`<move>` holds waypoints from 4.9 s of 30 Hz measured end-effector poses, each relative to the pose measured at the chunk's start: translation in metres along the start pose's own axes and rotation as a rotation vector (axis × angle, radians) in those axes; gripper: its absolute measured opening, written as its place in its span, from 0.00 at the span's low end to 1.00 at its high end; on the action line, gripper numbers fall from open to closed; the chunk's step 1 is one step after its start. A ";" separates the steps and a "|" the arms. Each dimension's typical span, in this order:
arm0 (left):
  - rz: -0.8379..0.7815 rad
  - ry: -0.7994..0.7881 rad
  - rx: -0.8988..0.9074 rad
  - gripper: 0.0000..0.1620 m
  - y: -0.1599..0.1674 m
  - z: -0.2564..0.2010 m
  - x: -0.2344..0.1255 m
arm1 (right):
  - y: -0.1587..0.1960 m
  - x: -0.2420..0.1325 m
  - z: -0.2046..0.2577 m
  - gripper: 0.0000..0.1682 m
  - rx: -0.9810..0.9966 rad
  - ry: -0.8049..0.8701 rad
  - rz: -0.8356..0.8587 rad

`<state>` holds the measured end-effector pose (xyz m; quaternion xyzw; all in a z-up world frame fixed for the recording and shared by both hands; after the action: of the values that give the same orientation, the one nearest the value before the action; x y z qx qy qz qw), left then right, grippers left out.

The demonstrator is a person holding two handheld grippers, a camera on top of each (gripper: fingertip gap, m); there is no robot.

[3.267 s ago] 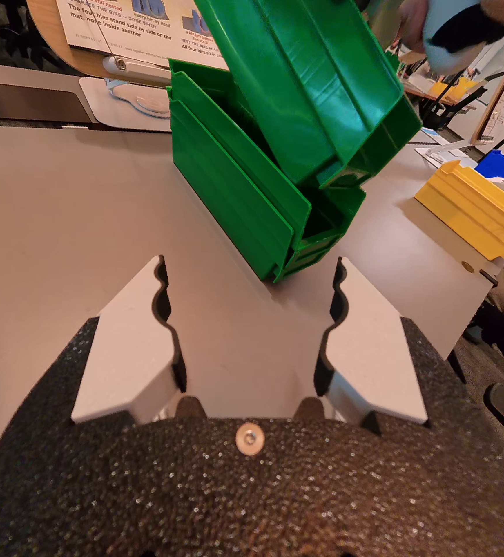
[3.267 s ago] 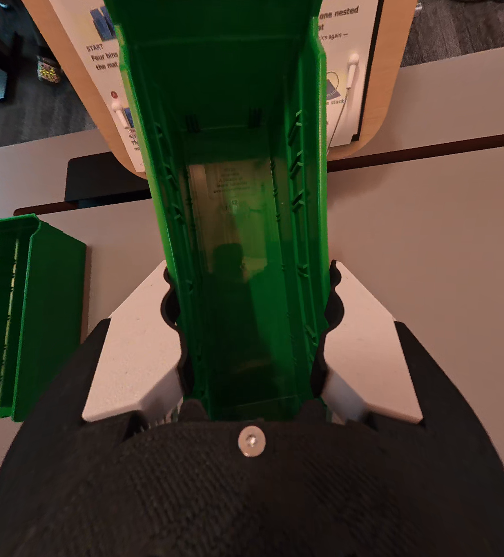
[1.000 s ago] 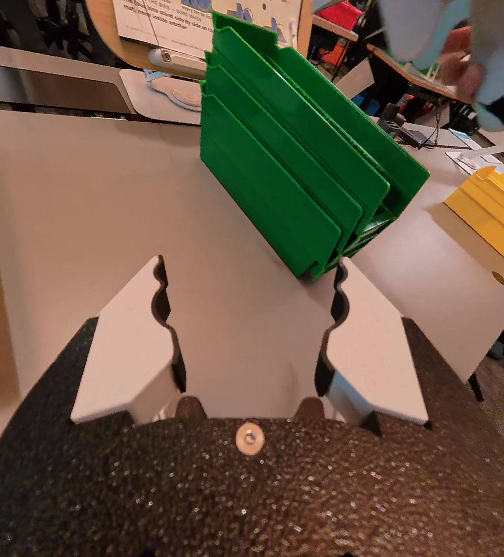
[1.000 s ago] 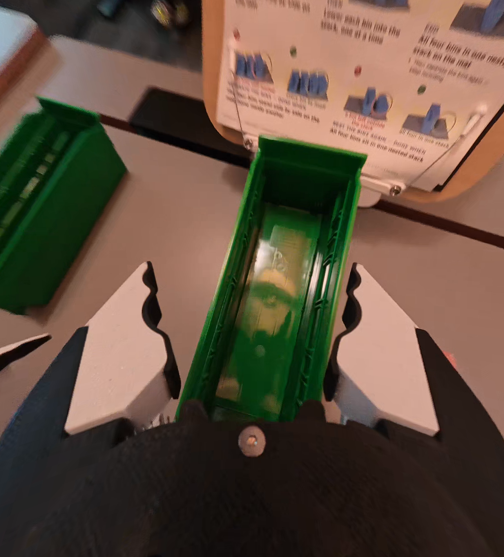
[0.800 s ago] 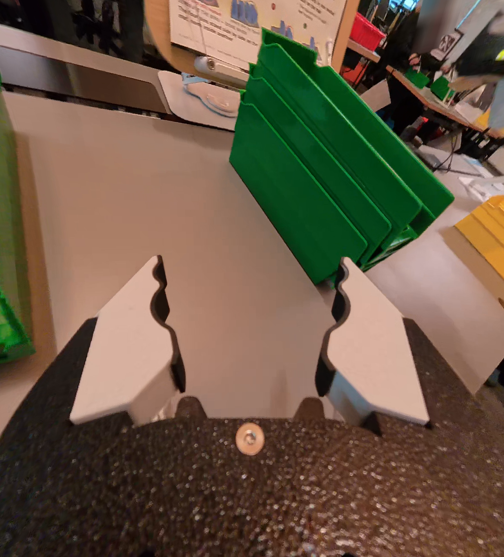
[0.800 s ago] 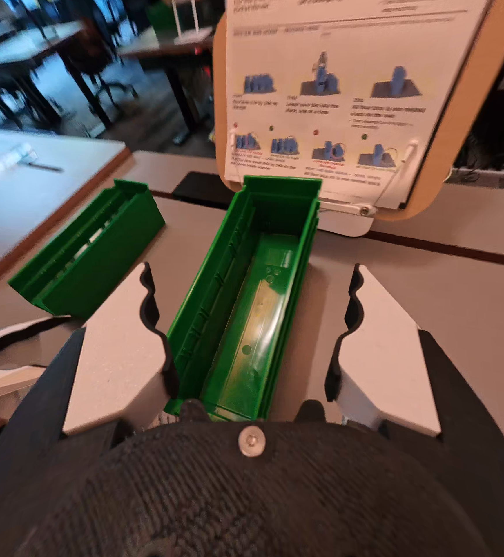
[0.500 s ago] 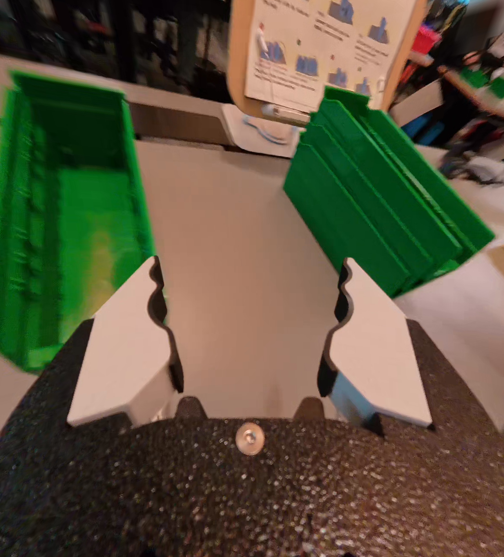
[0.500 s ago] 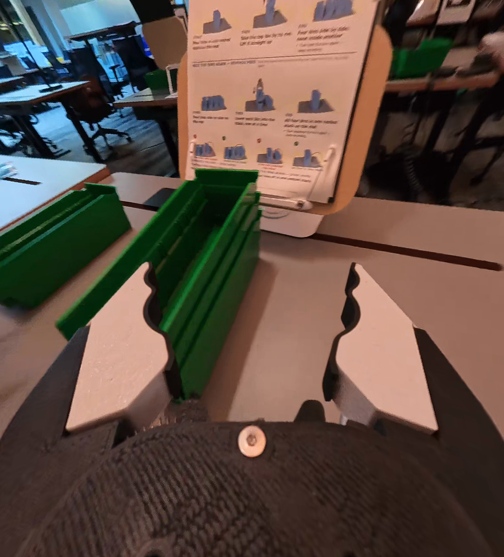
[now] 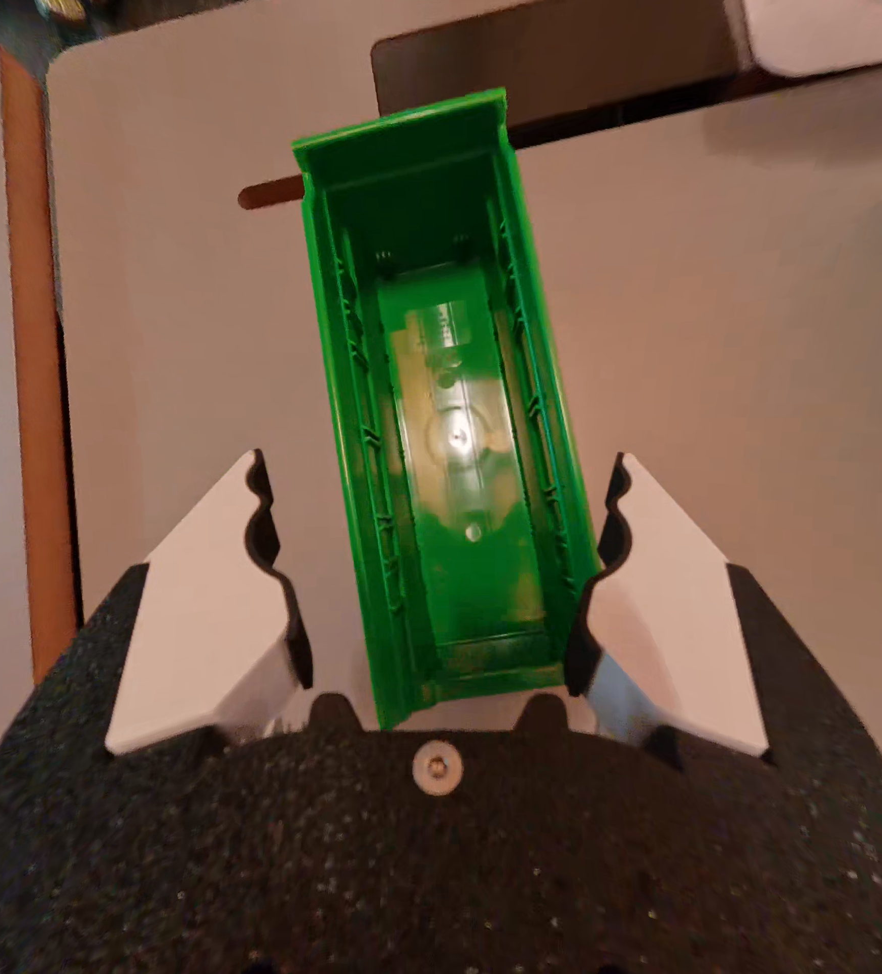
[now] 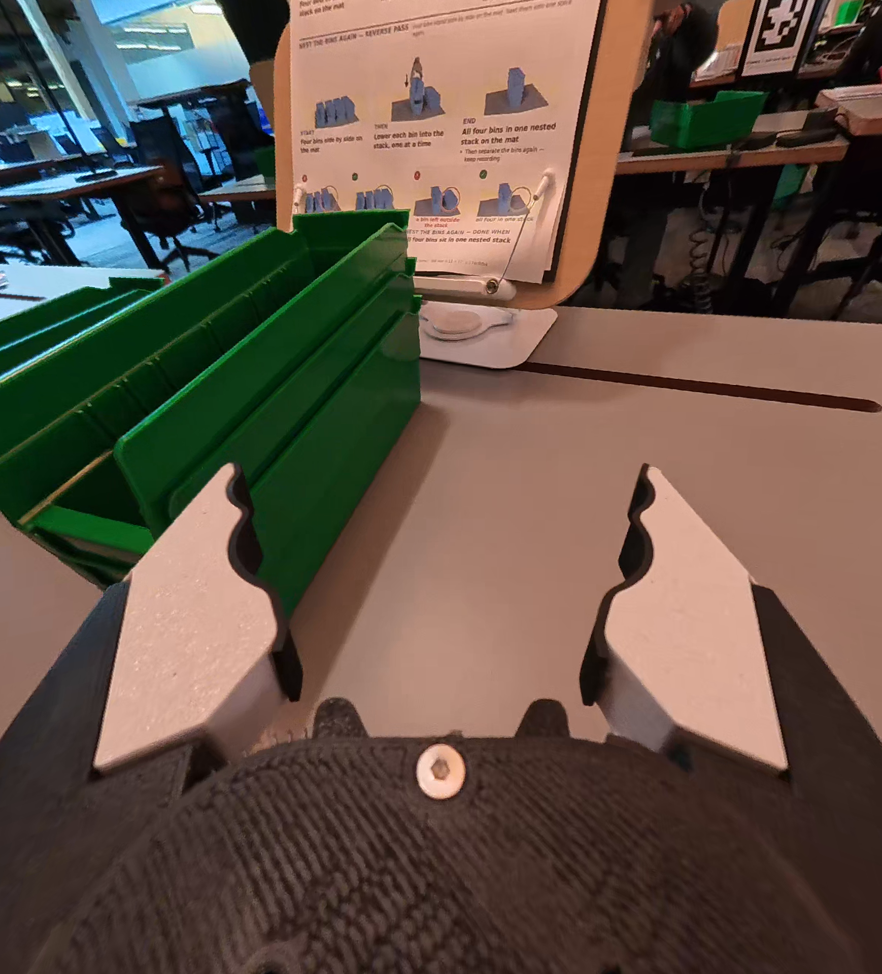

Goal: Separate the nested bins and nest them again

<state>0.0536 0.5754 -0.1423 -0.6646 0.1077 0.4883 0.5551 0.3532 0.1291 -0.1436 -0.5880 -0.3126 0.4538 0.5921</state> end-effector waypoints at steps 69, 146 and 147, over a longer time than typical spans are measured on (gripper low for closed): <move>0.440 0.043 -0.157 0.62 -0.165 -0.246 -0.093 | 0.020 -0.057 0.002 0.72 0.014 -0.051 -0.041; 0.431 -0.148 -0.090 0.60 -0.131 -0.351 -0.035 | 0.023 -0.061 -0.014 0.67 0.095 -0.061 -0.056; 0.465 -0.141 -0.085 0.59 -0.129 -0.352 -0.037 | 0.023 -0.061 -0.013 0.67 0.092 -0.065 -0.055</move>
<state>0.3094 0.3106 -0.0650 -0.6092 0.1981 0.6521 0.4054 0.3375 0.0662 -0.1574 -0.5365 -0.3266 0.4703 0.6200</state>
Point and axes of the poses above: each gripper's, where its closed fingertips meet, x out along the fingers, y out of its underside, z = x × y across the jaws, the point moved 2 cm from there along -x, back along the fingers, and after that the axes turned 2 degrees about -z, right-handed, at the moved point
